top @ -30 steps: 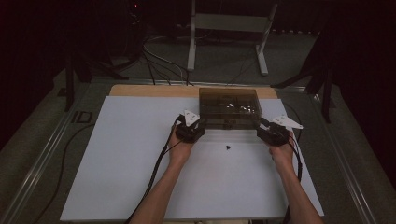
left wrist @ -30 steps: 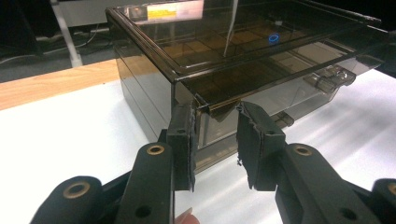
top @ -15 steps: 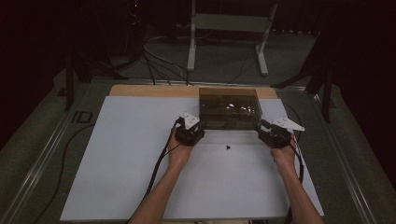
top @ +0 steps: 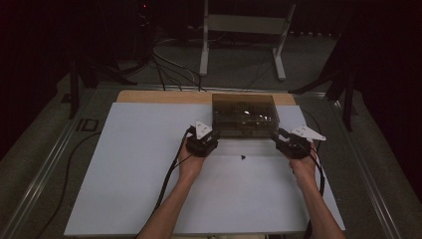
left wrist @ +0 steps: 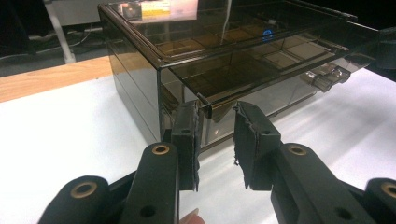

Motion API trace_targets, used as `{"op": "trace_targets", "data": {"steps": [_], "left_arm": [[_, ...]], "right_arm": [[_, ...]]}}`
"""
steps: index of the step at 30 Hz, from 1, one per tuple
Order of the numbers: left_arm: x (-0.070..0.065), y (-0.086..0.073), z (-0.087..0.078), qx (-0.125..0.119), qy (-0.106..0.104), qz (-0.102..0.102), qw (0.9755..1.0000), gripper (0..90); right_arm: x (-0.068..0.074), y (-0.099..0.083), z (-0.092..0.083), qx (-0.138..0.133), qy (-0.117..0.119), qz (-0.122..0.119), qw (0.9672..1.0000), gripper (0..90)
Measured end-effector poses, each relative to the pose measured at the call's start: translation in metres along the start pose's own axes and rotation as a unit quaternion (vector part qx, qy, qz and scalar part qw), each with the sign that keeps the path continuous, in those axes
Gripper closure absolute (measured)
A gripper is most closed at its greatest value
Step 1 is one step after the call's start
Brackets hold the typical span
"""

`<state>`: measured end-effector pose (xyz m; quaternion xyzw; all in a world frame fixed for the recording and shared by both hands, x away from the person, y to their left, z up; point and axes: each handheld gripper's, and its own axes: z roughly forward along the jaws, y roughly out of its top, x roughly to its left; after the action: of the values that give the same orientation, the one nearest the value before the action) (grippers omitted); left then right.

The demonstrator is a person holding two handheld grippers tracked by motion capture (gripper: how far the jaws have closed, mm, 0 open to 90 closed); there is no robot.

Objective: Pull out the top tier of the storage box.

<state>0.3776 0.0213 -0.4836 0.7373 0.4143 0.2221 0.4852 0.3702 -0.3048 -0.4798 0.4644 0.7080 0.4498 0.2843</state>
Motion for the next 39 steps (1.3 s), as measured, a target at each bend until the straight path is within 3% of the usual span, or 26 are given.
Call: {"op": "trace_targets", "data": {"steps": [39], "left_arm": [[-0.007,-0.006,-0.022,-0.003,-0.025,-0.011,0.9996,71.0]], "right_arm": [[0.007,-0.002,-0.022,0.003,0.009,0.003,0.9999,58.5]]}}
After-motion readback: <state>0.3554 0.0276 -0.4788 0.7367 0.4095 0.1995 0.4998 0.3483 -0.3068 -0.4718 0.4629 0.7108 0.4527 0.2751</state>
